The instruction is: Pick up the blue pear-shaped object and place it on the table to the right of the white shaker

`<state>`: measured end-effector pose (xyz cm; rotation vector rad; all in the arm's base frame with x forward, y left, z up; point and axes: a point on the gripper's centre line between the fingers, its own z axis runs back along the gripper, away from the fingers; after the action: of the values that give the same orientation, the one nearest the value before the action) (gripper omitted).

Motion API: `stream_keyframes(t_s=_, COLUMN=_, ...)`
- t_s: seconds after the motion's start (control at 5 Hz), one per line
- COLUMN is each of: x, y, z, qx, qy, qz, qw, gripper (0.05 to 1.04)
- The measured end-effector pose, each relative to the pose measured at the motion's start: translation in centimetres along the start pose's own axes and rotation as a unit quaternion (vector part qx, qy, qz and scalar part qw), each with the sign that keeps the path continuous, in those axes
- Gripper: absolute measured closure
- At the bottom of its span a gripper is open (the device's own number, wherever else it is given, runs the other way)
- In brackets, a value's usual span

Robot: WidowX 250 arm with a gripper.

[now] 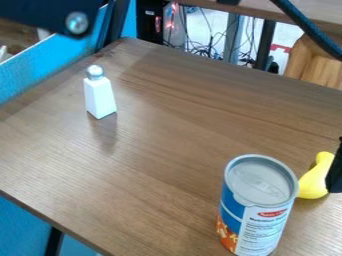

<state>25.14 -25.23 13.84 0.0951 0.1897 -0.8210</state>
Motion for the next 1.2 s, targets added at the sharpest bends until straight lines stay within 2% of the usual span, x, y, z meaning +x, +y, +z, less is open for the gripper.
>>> stream_keyframes(t_s=0.2, x=0.1, y=0.0, z=-1.7, qx=-0.001, qy=0.022, qz=0.004, qw=0.9997, gripper=0.079)
stream_keyframes(t_s=0.4, x=0.4, y=0.0, z=-2.8, qx=0.001, qy=-0.007, qz=0.061, qw=0.9981, gripper=0.080)
stream_keyframes(t_s=0.6, x=0.3, y=0.1, z=-1.7, qx=0.001, qy=-0.053, qz=0.104, qw=0.9931, gripper=0.079)
stream_keyframes(t_s=0.8, x=0.8, y=-0.5, z=-2.3, qx=-0.022, qy=-0.075, qz=0.144, qw=0.9865, gripper=0.079)
stream_keyframes(t_s=1.0, x=1.1, y=-0.9, z=-2.8, qx=-0.044, qy=-0.103, qz=0.187, qw=0.9760, gripper=0.079)
stream_keyframes(t_s=1.2, x=2.1, y=-1.1, z=-3.0, qx=-0.064, qy=-0.136, qz=0.237, qw=0.9598, gripper=0.080)
